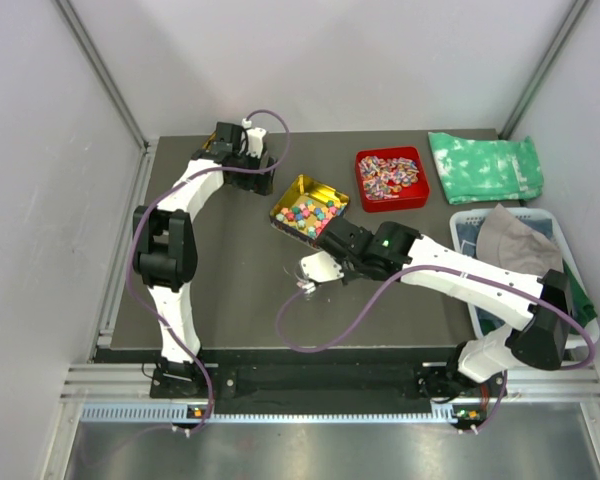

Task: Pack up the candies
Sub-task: Place the fake candies in the packing bottle.

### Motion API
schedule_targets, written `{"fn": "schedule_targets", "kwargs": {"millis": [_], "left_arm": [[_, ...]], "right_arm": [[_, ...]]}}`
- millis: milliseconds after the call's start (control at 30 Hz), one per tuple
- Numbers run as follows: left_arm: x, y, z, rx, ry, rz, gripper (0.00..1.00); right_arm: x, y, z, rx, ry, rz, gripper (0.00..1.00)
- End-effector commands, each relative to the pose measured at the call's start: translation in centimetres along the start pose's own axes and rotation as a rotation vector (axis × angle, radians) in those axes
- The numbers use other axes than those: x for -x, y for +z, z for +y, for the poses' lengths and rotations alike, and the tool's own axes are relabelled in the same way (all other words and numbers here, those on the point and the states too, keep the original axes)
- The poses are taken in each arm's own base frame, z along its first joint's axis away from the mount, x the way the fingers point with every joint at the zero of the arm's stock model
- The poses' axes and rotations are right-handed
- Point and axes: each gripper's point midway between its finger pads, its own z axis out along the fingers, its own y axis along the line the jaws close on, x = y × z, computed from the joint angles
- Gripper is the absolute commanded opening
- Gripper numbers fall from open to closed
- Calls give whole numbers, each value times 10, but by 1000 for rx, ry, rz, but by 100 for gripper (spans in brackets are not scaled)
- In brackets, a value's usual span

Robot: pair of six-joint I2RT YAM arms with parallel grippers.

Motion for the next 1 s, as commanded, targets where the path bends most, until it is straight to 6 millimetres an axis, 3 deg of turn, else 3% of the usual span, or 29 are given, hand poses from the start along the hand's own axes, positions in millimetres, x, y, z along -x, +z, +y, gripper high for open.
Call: {"fn": "schedule_targets", "kwargs": {"millis": [0, 967], "left_arm": [[19, -16, -1, -5, 8, -65, 99], [16, -12, -1, -10, -1, -59, 99]], "right_arm": [[8, -14, -18, -58, -1, -25, 0], [14, -21, -18, -83, -55, -6, 0]]}}
